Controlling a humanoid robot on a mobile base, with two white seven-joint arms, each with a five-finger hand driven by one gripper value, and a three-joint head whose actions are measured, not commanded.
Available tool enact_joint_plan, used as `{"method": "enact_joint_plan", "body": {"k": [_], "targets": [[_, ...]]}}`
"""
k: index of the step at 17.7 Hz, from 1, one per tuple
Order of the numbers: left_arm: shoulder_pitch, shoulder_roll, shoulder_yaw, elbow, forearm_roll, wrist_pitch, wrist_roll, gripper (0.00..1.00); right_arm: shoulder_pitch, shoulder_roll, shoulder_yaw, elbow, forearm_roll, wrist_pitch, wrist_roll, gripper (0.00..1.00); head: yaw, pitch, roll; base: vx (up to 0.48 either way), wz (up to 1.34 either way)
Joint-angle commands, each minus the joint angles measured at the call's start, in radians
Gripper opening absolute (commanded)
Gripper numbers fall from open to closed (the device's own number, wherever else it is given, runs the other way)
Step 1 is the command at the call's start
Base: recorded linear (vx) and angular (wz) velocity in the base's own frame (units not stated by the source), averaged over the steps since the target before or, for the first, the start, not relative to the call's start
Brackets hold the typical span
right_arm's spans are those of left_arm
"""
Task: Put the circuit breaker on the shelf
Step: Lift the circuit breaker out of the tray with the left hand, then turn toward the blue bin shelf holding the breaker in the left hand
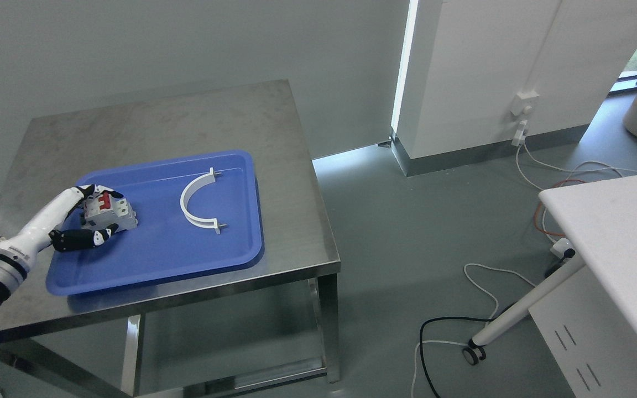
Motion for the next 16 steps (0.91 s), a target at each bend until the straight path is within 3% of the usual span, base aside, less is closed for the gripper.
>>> {"method": "enact_joint_plan", "body": {"k": [1,3,6,11,16], "targets": [[-0.053,-0.123,0.127,0.036,0.037,-0.083,0.008,0.19,0.000,-0.017,0.020,0.000,0.000,0.030,0.001,1.00,0.0000,0.000,0.000,0.000,0.00],[-0.132,-0.220,0.211,0.036,0.161,-0.099,0.042,0.19,0.000,-0.017,0.020,0.000,-0.001,0.030,0.001,1.00,0.0000,0.000,0.000,0.000,0.00],[-0.147,-0.363,0.245,0.024,0.303,-0.158,0.230,0.21,0.000,-0.017,0.020,0.000,0.000,0.028,0.001,1.00,0.0000,0.000,0.000,0.000,0.00],[-0.087,-0.373,0.190,-0.073,0.307,-0.186,0.560,0.21,0.000,-0.017,0.020,0.000,0.000,0.030,0.000,1.00,0.0000,0.000,0.000,-0.008,0.01],[0.010,-0.373,0.172,-0.153,0.310,-0.160,0.561,0.21,0.000,-0.017,0.020,0.000,0.000,0.030,0.000,1.00,0.0000,0.000,0.000,-0.134,0.10]]}}
